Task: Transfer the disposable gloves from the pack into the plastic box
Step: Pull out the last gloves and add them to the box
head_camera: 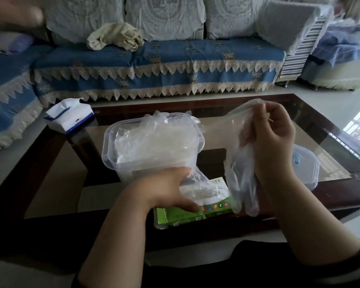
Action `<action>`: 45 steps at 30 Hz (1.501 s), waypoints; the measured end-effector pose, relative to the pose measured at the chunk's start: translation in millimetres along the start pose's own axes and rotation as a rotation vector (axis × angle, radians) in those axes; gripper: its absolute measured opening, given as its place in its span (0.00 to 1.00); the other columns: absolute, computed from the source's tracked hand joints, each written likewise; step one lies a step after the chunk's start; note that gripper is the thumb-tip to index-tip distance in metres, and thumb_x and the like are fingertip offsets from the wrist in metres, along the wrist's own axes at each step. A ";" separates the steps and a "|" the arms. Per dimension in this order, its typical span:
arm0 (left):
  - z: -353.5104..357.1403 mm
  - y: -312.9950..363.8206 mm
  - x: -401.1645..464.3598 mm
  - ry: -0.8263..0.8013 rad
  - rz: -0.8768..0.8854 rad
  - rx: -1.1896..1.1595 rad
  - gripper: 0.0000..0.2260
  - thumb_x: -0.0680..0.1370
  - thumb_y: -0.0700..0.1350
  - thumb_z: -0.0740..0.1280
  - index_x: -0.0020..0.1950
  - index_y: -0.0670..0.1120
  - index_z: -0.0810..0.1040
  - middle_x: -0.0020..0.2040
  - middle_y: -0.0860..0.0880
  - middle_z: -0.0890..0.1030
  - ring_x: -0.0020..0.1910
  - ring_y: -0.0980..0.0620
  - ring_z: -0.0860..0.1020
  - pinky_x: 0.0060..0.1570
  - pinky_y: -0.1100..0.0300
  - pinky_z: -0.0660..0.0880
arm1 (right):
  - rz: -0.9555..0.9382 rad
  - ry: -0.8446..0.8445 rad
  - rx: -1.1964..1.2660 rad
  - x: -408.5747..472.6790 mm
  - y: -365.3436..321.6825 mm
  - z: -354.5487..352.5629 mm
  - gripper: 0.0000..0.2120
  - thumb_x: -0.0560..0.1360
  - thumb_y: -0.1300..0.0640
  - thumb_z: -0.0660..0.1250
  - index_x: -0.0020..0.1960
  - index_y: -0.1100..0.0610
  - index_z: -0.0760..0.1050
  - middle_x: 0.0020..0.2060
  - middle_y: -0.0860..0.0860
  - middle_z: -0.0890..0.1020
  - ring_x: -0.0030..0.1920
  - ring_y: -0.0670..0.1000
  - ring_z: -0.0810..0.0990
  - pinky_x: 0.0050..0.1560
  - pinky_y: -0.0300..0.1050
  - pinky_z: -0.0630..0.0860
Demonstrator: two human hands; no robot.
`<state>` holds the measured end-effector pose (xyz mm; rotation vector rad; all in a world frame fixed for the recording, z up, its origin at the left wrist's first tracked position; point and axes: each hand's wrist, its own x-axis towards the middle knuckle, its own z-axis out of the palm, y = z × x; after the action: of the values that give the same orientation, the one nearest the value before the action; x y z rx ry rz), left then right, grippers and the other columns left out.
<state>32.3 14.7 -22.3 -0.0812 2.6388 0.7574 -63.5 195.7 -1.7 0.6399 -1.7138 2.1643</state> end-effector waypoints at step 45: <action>-45.5 -54.3 27.6 0.698 -0.534 0.249 0.31 0.73 0.62 0.69 0.72 0.50 0.69 0.77 0.43 0.58 0.74 0.39 0.56 0.69 0.47 0.60 | -0.165 -0.402 -0.720 35.3 37.3 61.4 0.07 0.76 0.51 0.67 0.50 0.53 0.75 0.42 0.47 0.79 0.39 0.46 0.76 0.43 0.40 0.75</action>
<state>-0.4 -53.8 -24.7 -1.1054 3.0773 0.2265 -102.8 125.9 -2.9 0.9857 -2.3446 1.2116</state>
